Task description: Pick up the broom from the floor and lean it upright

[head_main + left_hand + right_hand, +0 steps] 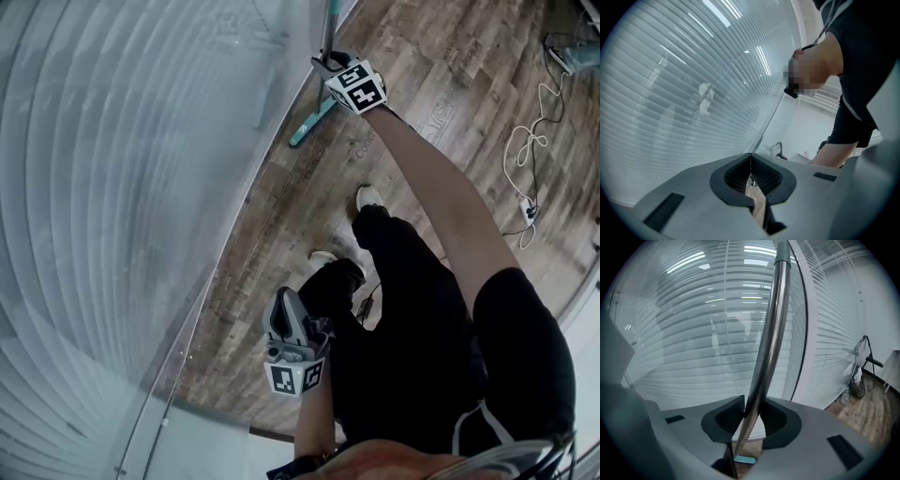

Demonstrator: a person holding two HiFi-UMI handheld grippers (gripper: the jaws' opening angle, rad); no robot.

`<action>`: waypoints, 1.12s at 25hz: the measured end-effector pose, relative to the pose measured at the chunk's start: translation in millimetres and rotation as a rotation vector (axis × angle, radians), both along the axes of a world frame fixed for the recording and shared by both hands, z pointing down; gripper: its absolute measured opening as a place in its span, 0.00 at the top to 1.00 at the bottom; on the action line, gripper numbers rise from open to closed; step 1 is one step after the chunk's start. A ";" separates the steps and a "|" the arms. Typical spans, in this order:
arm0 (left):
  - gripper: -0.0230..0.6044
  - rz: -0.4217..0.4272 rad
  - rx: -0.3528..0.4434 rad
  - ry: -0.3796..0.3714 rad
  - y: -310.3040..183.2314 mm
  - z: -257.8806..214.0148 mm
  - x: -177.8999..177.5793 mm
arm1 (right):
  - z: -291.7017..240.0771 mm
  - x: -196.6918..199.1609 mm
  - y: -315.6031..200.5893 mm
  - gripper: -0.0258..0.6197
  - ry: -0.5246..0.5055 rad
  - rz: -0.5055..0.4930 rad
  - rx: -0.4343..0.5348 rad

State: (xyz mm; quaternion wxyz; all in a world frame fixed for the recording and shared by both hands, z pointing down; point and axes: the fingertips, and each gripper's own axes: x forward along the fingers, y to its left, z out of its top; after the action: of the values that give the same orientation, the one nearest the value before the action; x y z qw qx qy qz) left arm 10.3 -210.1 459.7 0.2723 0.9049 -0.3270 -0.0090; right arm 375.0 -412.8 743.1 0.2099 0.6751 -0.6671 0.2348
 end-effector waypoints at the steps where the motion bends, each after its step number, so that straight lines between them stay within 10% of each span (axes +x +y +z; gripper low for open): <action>1: 0.93 -0.005 -0.005 0.004 -1.6 2.8 2.2 | 1.9 2.8 -3.4 0.80 0.007 -0.011 -0.004; 28: 0.93 0.010 -0.078 0.010 -10.7 9.7 30.3 | 0.4 33.7 -13.9 0.76 0.073 -0.185 -0.048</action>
State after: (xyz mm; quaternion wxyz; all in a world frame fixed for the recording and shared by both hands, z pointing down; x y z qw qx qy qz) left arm 40.7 -220.7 469.4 0.3091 0.8951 -0.3213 0.0005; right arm 408.6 -426.6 743.5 0.2711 0.6137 -0.7125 0.2055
